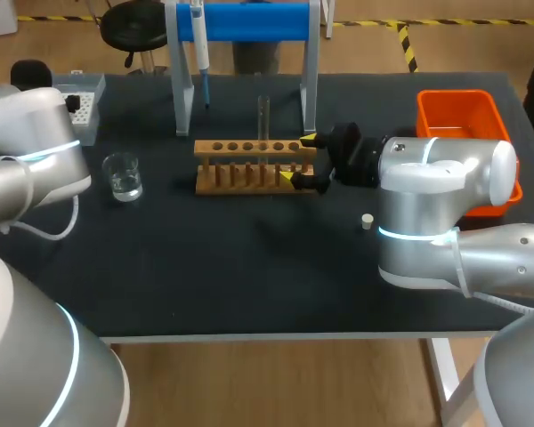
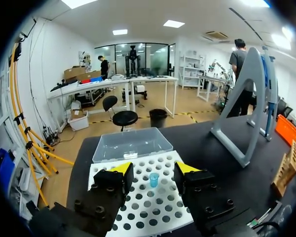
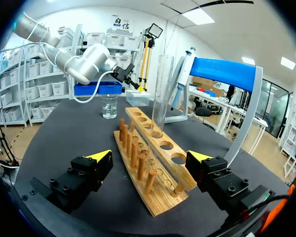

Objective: Invert the test tube, pick up the pipette, mount the tip to pipette, aspirate from beaker and dispense into the tube, eject the tip, return the pipette, and cap with the stopper.

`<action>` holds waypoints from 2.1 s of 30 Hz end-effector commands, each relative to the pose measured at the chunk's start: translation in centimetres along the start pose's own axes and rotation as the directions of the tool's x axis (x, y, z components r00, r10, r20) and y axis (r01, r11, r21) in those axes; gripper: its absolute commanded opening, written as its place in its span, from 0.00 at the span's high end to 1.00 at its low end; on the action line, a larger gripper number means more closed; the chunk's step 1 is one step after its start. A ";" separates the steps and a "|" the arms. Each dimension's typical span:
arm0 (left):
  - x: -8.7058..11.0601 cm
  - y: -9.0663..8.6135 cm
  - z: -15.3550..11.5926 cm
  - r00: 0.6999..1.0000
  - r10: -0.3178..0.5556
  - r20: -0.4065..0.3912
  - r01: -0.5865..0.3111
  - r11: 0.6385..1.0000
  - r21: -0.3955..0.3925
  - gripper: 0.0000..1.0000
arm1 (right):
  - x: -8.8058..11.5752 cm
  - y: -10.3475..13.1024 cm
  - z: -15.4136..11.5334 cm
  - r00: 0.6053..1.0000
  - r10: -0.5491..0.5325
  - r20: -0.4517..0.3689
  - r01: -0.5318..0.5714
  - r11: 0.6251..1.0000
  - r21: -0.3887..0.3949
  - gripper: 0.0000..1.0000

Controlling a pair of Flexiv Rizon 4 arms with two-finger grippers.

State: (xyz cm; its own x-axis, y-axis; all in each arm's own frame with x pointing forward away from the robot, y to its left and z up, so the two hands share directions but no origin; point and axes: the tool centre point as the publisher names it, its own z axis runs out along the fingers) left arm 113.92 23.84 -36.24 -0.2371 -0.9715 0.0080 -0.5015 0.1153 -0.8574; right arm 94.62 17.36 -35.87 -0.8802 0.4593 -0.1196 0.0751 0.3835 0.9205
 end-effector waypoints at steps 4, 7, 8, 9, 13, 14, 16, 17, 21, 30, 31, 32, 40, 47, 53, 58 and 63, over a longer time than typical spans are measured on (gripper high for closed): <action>-0.2 0.1 0.4 1.000 -0.005 0.001 0.005 1.000 -0.006 0.50 | 0.1 -0.1 0.0 1.000 0.000 0.002 0.000 1.000 -0.001 0.00; -0.2 0.1 0.4 1.000 -0.004 0.002 0.004 1.000 -0.008 0.51 | 0.1 -0.1 0.0 1.000 0.000 0.002 0.000 1.000 -0.001 0.00; -0.2 0.1 0.4 1.000 -0.004 0.002 0.004 1.000 -0.008 0.51 | 0.1 -0.1 0.0 1.000 0.000 0.002 0.000 1.000 -0.001 0.00; -0.2 0.1 0.4 1.000 -0.003 0.002 0.003 1.000 -0.008 0.51 | 0.1 -0.1 0.0 1.000 0.000 0.002 0.000 1.000 -0.001 0.00; -0.3 0.1 0.5 1.000 0.000 0.003 0.000 1.000 -0.010 0.53 | 0.1 -0.1 0.0 1.000 0.000 0.002 0.000 1.000 -0.001 0.00; -0.3 0.1 0.5 1.000 0.001 0.002 -0.001 1.000 -0.010 0.53 | 0.1 -0.1 0.0 1.000 0.000 0.002 0.000 1.000 -0.001 0.00; -0.3 0.1 0.6 1.000 0.002 0.002 -0.002 1.000 -0.011 0.55 | 0.1 -0.1 0.0 1.000 0.000 0.002 0.000 1.000 -0.001 0.00; -0.3 0.1 0.6 1.000 0.002 0.003 -0.002 1.000 -0.012 0.55 | 0.1 -0.1 0.0 1.000 0.000 0.002 0.000 1.000 -0.001 0.00; -0.3 0.2 0.6 1.000 0.002 0.002 -0.002 1.000 -0.015 0.58 | 0.1 -0.1 0.0 1.000 0.000 0.002 0.000 1.000 -0.001 0.00; -0.4 0.2 0.7 1.000 -0.001 0.003 0.001 1.000 -0.018 0.65 | 0.1 -0.1 0.0 1.000 0.000 0.002 0.000 1.000 -0.001 0.00; -0.4 0.2 0.7 1.000 -0.001 0.002 0.001 1.000 -0.018 0.71 | 0.1 -0.1 0.0 1.000 0.000 0.002 0.000 1.000 -0.001 0.00; -0.4 0.2 0.7 1.000 -0.001 0.002 0.001 1.000 -0.018 0.75 | 0.1 -0.1 0.0 1.000 0.000 0.002 0.000 1.000 -0.001 0.00; -0.4 0.3 0.8 1.000 -0.003 0.002 0.003 1.000 -0.019 0.91 | 0.1 -0.1 0.0 1.000 0.000 0.002 0.000 1.000 -0.001 0.00; -0.4 0.3 0.7 1.000 -0.004 0.003 0.004 1.000 -0.017 1.00 | 0.1 -0.1 0.0 1.000 0.000 0.002 0.000 1.000 -0.001 0.00; -0.4 0.1 0.6 1.000 0.000 0.009 0.000 1.000 -0.011 1.00 | 0.1 -0.1 0.0 1.000 0.000 0.002 0.000 1.000 -0.001 0.00; -0.3 0.0 0.4 1.000 0.004 0.012 -0.004 1.000 -0.010 1.00 | 0.1 -0.1 0.0 1.000 0.000 0.002 0.000 1.000 -0.001 0.00; -0.3 -0.2 0.1 1.000 0.005 0.019 -0.005 1.000 -0.004 1.00 | 0.1 -0.1 0.0 1.000 0.000 0.002 0.000 1.000 -0.001 0.00</action>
State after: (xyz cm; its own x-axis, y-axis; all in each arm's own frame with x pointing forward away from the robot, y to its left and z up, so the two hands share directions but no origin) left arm 114.39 24.13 -36.17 -0.2270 -0.9739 -0.0052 -0.5058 0.1224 -0.8539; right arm 94.62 17.36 -35.87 -0.8802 0.4593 -0.1195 0.0751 0.3835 0.9205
